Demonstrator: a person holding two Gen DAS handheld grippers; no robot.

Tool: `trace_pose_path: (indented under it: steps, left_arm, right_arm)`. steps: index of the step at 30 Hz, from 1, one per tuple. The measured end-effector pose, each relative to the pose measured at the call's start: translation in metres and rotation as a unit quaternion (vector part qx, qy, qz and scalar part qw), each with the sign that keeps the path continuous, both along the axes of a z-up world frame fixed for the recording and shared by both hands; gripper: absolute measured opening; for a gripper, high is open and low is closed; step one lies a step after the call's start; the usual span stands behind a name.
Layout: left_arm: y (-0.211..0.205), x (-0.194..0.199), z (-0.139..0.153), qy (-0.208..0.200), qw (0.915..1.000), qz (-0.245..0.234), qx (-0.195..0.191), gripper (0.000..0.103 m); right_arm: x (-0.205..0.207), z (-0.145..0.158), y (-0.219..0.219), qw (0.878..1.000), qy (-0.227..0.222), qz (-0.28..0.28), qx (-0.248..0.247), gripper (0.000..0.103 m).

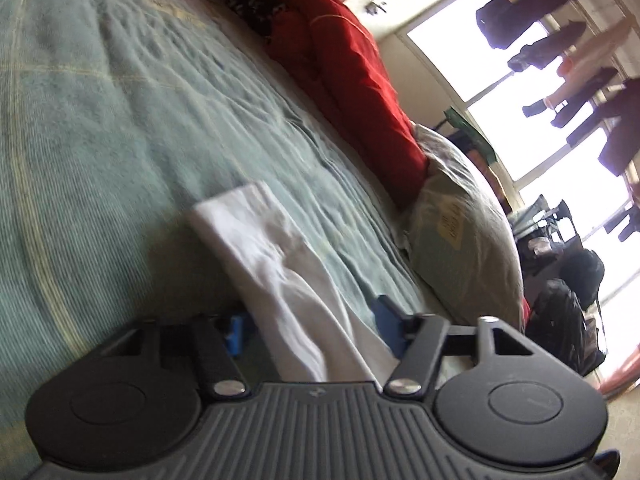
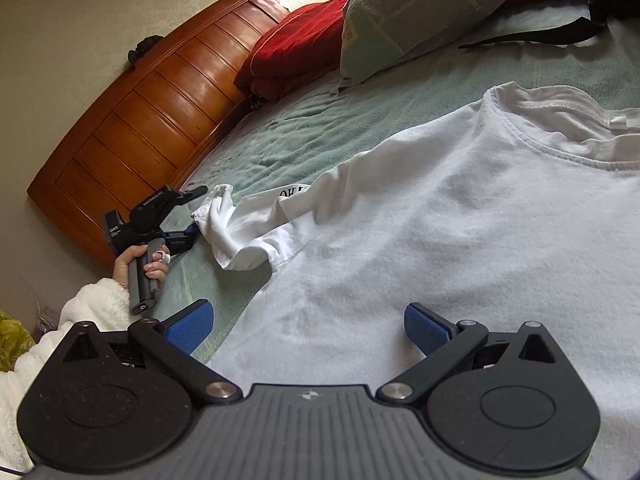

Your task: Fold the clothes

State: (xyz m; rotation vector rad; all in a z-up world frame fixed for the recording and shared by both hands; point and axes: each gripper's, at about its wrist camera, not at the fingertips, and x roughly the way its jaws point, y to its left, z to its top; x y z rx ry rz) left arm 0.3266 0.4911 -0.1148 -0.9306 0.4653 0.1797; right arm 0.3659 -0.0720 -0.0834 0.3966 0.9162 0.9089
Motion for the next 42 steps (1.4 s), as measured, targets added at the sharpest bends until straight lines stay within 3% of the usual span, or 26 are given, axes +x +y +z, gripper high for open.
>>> trace_pose_path:
  steps: [1, 3, 6, 12, 19, 23, 29, 33, 35, 38, 42]
  left_arm:
    - [0.004, 0.003, -0.003, 0.004, 1.0, 0.006, -0.004, 0.042]
    - [0.011, 0.009, -0.008, 0.013, 0.9997, 0.019, -0.011, 0.019]
    - [0.014, 0.017, -0.007, 0.028, 0.9992, 0.027, -0.008, 0.017]
    - [0.001, 0.015, 0.031, 0.055, 0.9949, 0.031, 0.08, 0.011]
    - [0.004, -0.027, 0.068, 0.041, 0.9903, 0.048, 0.124, 0.011]
    - [0.001, -0.049, 0.07, 0.046, 0.9887, 0.049, 0.134, 0.012]
    - [0.011, -0.083, 0.052, 0.121, 0.982, 0.071, 0.126, 0.026]
    - [0.02, -0.104, 0.06, 0.151, 0.9717, 0.113, 0.142, 0.038]
    - [0.018, -0.108, 0.069, 0.158, 0.9674, 0.12, 0.157, 0.038]
    - [-0.001, -0.093, 0.085, 0.152, 0.9668, 0.086, 0.186, 0.039]
    - [-0.061, -0.044, 0.099, 0.131, 0.9669, -0.02, 0.218, 0.04]
  right_arm:
    - [0.0, 0.0, 0.0, 1.0, 0.0, 0.0, 0.001, 0.103]
    - [0.001, -0.001, 0.0, 1.0, -0.002, -0.001, 0.001, 0.103]
    - [0.0, 0.0, 0.001, 1.0, -0.006, -0.002, -0.002, 0.103]
    - [-0.004, 0.005, 0.003, 1.0, -0.019, -0.004, -0.02, 0.103]
    - [-0.009, 0.014, 0.001, 0.999, -0.036, -0.011, -0.039, 0.103]
    - [-0.011, 0.021, -0.003, 0.998, -0.044, -0.014, -0.039, 0.103]
    - [-0.013, 0.026, -0.009, 0.998, -0.048, -0.017, -0.043, 0.103]
    - [-0.014, 0.033, -0.012, 0.997, -0.054, -0.017, -0.049, 0.103]
    - [-0.013, 0.038, -0.012, 0.997, -0.059, -0.014, -0.057, 0.103]
    - [-0.009, 0.043, -0.006, 0.995, -0.069, -0.002, -0.075, 0.103]
    - [0.0, 0.036, 0.01, 0.992, -0.073, 0.015, -0.101, 0.103]
